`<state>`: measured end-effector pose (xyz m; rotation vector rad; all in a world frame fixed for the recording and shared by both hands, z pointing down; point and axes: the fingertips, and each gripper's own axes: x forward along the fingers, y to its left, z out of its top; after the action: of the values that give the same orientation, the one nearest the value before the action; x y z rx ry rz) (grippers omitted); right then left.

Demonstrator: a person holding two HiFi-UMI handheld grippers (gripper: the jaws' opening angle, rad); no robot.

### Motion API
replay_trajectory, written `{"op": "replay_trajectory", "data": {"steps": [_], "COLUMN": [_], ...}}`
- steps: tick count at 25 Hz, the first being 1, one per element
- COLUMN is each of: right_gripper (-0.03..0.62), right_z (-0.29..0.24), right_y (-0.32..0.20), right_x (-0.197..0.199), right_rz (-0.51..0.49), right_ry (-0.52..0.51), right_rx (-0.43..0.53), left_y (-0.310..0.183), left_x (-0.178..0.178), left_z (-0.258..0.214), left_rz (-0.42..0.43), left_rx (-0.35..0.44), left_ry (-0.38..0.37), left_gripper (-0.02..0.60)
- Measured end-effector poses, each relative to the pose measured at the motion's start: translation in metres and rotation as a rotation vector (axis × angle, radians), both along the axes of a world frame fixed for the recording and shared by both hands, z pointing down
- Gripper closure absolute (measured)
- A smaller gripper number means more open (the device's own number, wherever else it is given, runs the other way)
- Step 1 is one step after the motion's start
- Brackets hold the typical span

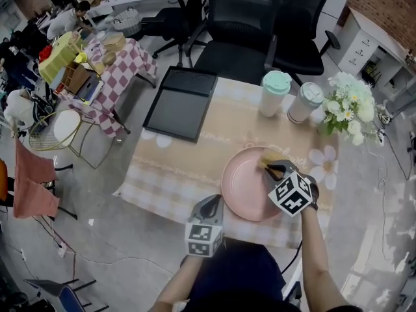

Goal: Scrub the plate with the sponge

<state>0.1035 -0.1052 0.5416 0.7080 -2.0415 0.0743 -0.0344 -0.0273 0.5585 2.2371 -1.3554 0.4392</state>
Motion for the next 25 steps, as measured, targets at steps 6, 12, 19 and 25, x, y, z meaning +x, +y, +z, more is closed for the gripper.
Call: {"op": "replay_trajectory", "data": {"steps": [6,12,19,25], "right_gripper": [0.562,0.562,0.562,0.562], "right_z": [0.013,0.026,0.032,0.037], "right_y": [-0.007,-0.014,-0.022,-0.026], "right_x": [0.001,0.004,0.006,0.009], "right_rz": [-0.022,-0.013,0.020,0.048], "right_ry": [0.018,0.011,-0.028,-0.024], "right_rx": [-0.022,-0.047,-0.084,-0.108], "left_y": [0.003,0.002,0.002,0.000], "left_x": [-0.006,-0.006,-0.009,-0.009], "left_z": [0.003,0.007,0.009,0.006], "left_rz": [-0.015,-0.018,-0.020,-0.019], "left_rx": [-0.015,-0.015,-0.027,-0.024], "left_ry": [-0.006,-0.010,-0.012,-0.011], "left_gripper": [0.569,0.569,0.569,0.569]}}
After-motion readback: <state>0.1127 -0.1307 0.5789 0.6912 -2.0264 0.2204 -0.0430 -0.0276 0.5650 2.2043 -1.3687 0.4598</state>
